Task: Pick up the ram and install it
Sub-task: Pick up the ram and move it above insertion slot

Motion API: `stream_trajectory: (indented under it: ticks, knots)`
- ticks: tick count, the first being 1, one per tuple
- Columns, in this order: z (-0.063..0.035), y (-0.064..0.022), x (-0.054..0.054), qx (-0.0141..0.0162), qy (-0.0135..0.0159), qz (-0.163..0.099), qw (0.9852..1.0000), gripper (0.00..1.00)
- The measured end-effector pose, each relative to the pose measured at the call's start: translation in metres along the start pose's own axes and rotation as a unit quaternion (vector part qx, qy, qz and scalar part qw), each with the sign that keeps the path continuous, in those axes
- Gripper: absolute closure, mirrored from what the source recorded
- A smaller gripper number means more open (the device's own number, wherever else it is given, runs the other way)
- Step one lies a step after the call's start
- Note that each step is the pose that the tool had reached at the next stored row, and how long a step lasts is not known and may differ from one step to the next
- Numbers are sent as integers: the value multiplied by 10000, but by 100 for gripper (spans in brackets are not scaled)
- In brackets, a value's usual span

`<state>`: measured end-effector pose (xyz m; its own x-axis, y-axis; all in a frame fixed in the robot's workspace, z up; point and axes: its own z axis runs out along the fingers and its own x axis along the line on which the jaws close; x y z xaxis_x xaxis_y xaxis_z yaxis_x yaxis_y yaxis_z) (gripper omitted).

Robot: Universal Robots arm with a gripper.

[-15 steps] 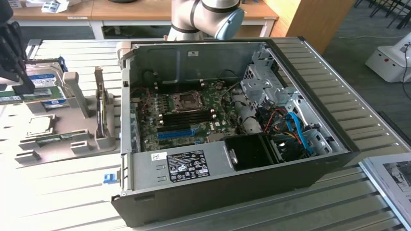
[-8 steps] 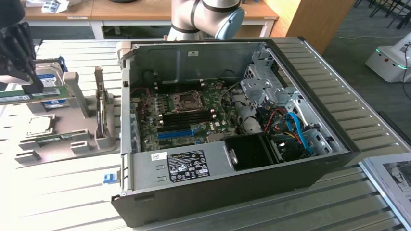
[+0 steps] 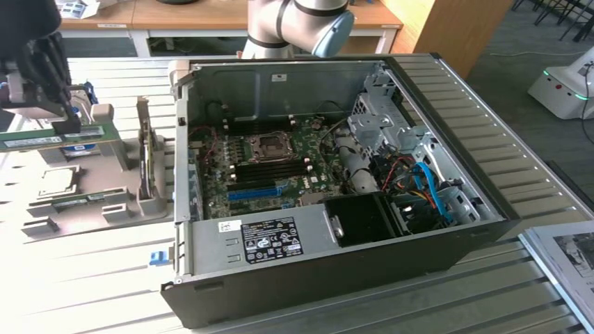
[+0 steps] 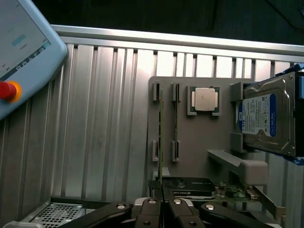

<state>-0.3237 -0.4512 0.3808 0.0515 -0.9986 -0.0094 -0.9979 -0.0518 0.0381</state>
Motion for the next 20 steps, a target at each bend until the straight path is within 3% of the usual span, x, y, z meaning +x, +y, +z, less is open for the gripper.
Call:
stream_trajectory:
  ticks: [20]
  knots:
    - [-20,-548,28,-42,-3,1,10000,88]
